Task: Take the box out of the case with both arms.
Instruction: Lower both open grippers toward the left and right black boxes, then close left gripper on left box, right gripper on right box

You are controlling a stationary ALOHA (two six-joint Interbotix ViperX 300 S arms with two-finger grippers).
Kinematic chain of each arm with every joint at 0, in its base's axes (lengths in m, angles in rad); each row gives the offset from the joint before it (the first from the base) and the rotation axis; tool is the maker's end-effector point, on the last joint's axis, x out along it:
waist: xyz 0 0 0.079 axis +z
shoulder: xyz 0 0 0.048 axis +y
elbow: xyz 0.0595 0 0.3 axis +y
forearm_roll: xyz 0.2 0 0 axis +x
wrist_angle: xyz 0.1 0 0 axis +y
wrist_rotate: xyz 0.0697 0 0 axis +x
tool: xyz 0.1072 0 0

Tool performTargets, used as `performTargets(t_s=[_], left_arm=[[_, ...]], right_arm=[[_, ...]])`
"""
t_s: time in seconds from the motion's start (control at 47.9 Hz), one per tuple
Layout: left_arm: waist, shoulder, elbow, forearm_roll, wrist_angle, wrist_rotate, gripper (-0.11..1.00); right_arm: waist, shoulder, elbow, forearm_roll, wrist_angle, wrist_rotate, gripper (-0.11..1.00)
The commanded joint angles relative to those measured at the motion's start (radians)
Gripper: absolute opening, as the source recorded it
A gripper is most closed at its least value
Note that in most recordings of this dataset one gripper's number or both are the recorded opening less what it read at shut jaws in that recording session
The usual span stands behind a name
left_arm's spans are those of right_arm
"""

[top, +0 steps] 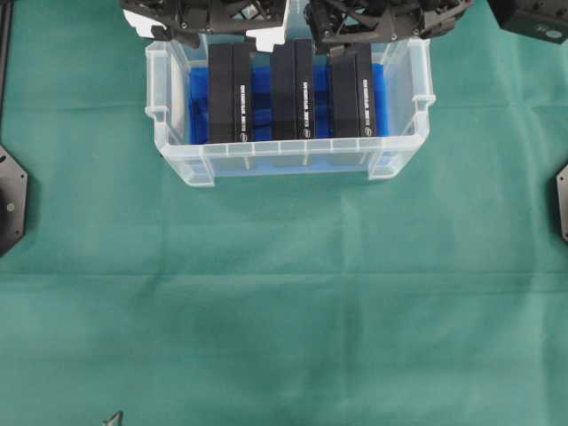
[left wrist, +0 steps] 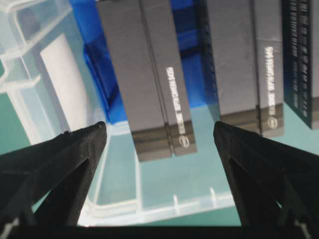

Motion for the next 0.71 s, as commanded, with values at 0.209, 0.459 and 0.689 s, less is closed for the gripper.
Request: performTargets(t_s=[0.209,0.459,0.689], left_arm=[[-0.006,-0.025,0.089,0.021,-0.106,-0.029,0.89],[-0.006,-0.025,0.169,0.021,-0.207,-0.060,0.89],[-0.006,-0.017,0.212,0.021,-0.233,-0.067,0.89]], right_arm=[[0.002,-0.008,0.066,-0.003,-0.086,0.034,0.96],[0.000,-0.005,0.109,-0.023,-0.133,0.057,0.96],[0.000,0.017,0.137,-0.026,-0.166,0.057,0.96]])
